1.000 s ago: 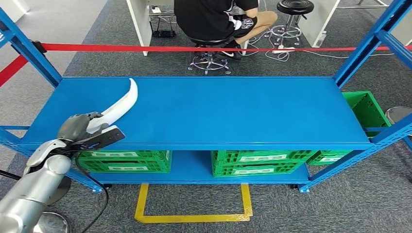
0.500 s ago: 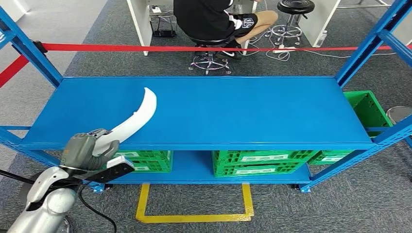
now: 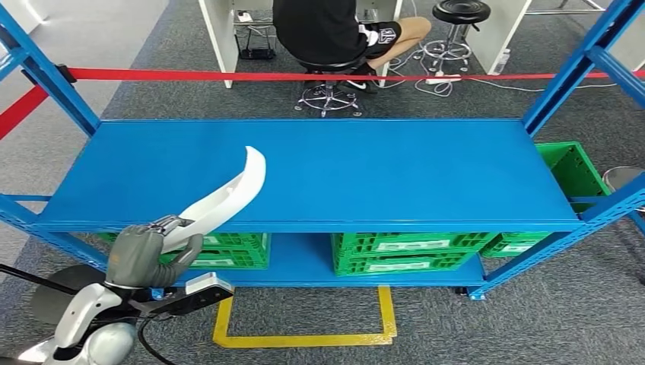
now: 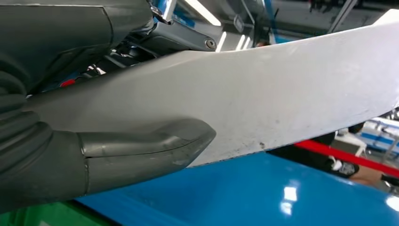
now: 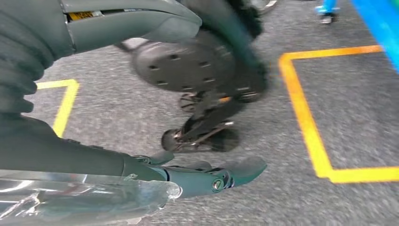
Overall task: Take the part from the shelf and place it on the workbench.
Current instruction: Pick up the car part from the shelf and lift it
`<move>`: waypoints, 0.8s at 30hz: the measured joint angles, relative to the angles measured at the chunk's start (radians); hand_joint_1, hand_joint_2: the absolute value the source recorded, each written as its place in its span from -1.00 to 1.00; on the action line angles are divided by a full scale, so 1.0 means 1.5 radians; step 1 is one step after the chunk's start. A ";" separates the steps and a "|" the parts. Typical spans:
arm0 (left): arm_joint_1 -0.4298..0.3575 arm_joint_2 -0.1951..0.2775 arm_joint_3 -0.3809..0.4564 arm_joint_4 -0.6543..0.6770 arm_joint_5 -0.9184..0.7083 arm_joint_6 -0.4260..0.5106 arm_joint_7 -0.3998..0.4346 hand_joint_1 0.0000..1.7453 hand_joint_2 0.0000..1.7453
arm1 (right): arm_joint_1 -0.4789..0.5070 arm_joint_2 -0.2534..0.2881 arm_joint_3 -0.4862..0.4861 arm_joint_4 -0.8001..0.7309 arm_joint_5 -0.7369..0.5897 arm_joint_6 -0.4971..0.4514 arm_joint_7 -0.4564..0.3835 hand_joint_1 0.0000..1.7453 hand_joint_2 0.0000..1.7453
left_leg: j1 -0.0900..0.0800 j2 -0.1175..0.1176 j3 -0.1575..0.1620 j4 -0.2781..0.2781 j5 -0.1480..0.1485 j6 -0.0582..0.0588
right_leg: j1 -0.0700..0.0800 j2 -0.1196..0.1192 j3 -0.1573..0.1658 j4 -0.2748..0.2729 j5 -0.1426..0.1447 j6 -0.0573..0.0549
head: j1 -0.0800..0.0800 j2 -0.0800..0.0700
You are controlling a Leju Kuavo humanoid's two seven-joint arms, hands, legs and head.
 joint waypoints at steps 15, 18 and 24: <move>0.017 -0.013 -0.013 -0.033 -0.025 0.007 0.009 1.00 1.00 | 0.002 -0.002 0.000 -0.005 -0.061 0.024 0.019 -1.00 1.00 | 0.002 -0.007 0.033 0.052 -0.056 -0.027 | 0.003 0.005 -0.061 -0.029 0.062 -0.030 | -0.005 0.000; 0.016 -0.016 -0.014 -0.036 -0.027 0.007 0.009 1.00 1.00 | 0.002 -0.002 0.000 -0.005 -0.062 0.025 0.019 -1.00 1.00 | -0.001 -0.010 0.066 -0.014 -0.055 -0.019 | 0.004 0.005 -0.068 -0.031 0.078 -0.017 | -0.004 0.000; 0.017 -0.019 -0.017 -0.041 -0.032 0.008 0.010 1.00 1.00 | 0.005 -0.003 -0.002 -0.005 -0.046 0.026 0.005 -1.00 1.00 | -0.001 -0.005 0.032 -0.015 -0.022 0.006 | 0.002 0.003 -0.109 0.085 -0.025 -0.001 | -0.002 0.000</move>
